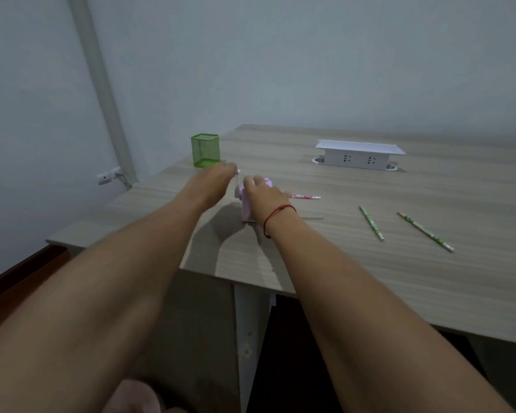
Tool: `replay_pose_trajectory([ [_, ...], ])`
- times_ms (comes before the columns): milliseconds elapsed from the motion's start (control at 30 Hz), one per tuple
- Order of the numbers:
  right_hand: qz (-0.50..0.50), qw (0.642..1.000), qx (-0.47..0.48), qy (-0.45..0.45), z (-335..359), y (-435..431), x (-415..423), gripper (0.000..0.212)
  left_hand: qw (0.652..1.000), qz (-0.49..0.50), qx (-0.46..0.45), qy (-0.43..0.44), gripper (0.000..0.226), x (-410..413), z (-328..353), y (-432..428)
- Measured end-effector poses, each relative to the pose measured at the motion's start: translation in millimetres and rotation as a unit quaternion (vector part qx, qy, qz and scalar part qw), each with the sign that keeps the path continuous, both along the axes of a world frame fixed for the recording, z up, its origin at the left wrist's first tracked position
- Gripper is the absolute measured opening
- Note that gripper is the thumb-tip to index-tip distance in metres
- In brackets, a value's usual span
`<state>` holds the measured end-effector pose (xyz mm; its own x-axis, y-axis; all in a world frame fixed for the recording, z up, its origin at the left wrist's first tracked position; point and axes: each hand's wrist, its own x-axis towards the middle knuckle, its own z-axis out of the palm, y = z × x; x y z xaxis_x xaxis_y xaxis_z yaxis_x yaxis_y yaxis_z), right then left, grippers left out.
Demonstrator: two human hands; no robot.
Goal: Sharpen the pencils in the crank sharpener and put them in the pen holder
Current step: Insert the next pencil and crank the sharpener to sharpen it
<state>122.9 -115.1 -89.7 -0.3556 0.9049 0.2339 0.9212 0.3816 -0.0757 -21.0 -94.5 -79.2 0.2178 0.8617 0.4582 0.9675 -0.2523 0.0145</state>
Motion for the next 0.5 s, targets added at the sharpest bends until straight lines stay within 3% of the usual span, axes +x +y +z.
replay_pose_trajectory([
  [233, -0.018, 1.000, 0.014, -0.018, -2.6, 5.4, -9.0, 0.054, 0.999, -0.038, 0.028, 0.022, 0.015, -8.9, -10.1, -30.5],
  [500, -0.026, 0.999, 0.001, -0.038, -2.1, 9.5, -12.0, 0.082, 0.998, -0.046, 0.035, 0.003, 0.029, -7.7, -25.1, -52.5],
])
